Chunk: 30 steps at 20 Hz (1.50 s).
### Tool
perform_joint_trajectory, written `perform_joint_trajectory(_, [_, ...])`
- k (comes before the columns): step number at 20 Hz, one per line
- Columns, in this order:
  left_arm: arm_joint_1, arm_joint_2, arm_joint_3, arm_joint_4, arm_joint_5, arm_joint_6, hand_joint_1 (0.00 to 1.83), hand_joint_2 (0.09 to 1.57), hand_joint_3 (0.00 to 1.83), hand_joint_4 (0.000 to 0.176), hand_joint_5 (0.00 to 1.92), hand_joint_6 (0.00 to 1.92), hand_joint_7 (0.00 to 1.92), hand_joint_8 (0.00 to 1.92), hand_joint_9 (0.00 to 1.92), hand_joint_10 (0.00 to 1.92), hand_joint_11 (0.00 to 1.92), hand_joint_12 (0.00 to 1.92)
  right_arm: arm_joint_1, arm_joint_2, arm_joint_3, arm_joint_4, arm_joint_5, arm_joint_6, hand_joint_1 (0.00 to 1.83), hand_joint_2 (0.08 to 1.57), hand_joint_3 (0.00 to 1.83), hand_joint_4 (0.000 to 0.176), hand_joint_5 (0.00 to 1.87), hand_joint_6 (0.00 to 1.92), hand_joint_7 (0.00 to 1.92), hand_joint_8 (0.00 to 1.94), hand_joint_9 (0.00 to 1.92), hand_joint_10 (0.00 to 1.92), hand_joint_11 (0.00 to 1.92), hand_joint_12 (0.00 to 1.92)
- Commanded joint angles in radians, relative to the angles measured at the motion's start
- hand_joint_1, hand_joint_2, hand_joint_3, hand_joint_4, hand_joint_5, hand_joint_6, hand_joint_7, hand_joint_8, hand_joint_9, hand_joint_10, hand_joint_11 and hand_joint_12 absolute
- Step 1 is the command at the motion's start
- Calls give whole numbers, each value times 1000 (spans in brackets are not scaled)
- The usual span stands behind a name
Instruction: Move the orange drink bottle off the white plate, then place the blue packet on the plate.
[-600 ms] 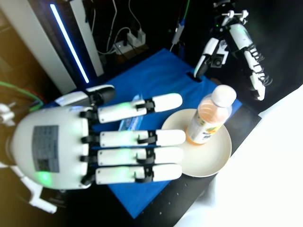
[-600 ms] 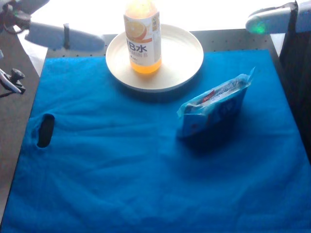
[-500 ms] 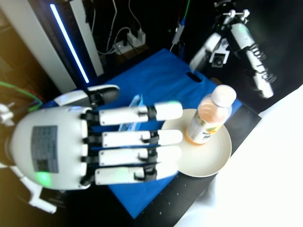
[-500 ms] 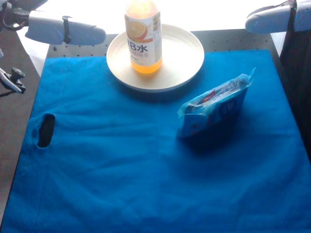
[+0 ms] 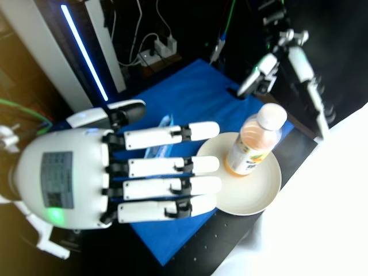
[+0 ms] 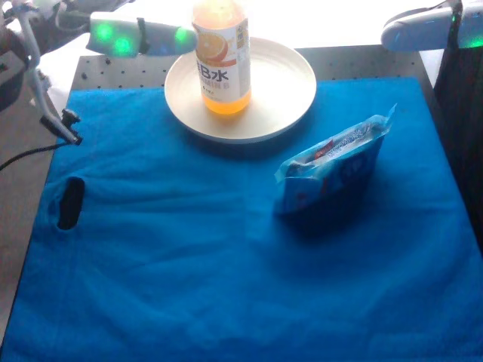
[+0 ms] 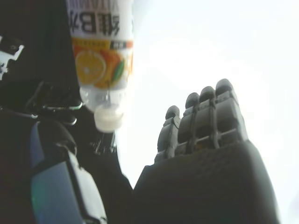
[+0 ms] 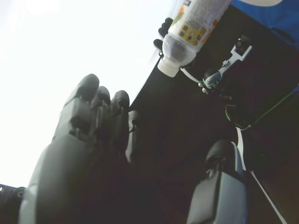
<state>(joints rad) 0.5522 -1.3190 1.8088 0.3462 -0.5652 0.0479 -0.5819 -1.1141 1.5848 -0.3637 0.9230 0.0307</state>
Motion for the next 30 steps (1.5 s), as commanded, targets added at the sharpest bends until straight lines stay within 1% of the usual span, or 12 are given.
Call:
perform_joint_trajectory(1, [-20,-5,11,-32,-86,-11,542,685,0,133,0,0,35,5,0,0,0,0,13,-1,0,53,101,11,604,781,0,129,300,3,374,2,199,4,0,579])
perform_joint_trajectory(8, [-61,-82,67,61,-33,-69,536,668,0,112,0,0,35,2,0,0,0,0,13,-5,0,53,101,11,615,800,0,105,328,1,374,1,223,4,0,657])
perform_joint_trajectory(9, [-64,-92,76,73,-26,-78,542,643,0,130,0,0,44,5,0,0,0,0,13,-6,0,53,101,11,624,804,0,97,320,4,374,1,232,5,0,735])
perform_joint_trajectory(12, [-64,-117,93,86,-22,-91,591,573,0,122,0,0,66,3,4,0,0,0,17,-13,1,57,104,11,629,807,1,104,320,4,378,2,241,3,0,838])
perform_joint_trajectory(14, [-65,-128,99,92,-19,-93,604,581,0,93,0,0,65,2,0,0,0,0,19,-13,0,57,110,11,629,824,3,99,306,1,377,1,239,2,0,877])
perform_joint_trajectory(20, [-67,-158,119,111,-21,-119,634,599,6,97,0,0,92,8,56,17,92,40,19,-17,-1,57,114,11,656,825,0,111,327,7,419,9,260,8,0,824])
perform_joint_trajectory(23, [-68,-164,119,118,-27,-125,638,649,7,81,0,0,124,6,88,10,34,14,22,-17,-3,57,117,11,624,828,0,125,317,3,387,2,231,2,0,802])
perform_joint_trajectory(24, [-68,-165,119,118,-30,-131,703,700,3,25,80,7,241,6,229,14,183,77,23,-17,-5,57,117,11,610,841,2,120,309,0,397,3,244,5,0,751])
perform_joint_trajectory(25, [-68,-166,119,119,-30,-132,703,700,3,25,80,7,241,6,229,14,183,77,23,-17,-6,57,117,11,610,841,2,120,309,0,397,3,244,5,0,751])
perform_joint_trajectory(26, [-68,-167,120,120,-34,-134,796,741,4,0,272,18,362,10,423,30,327,153,23,-17,-7,57,117,11,612,836,0,122,307,0,392,1,242,3,0,722])
perform_joint_trajectory(29, [-68,-174,125,117,-51,-154,1049,990,8,0,831,25,944,32,1014,109,686,1123,23,-17,-10,57,117,11,623,819,0,102,312,2,416,9,253,6,0,720])
perform_joint_trajectory(30, [-68,-180,129,112,-53,-154,1204,1071,5,0,1121,409,921,950,966,128,486,1313,23,-17,-11,57,117,11,650,834,0,82,317,2,411,3,249,3,0,684])
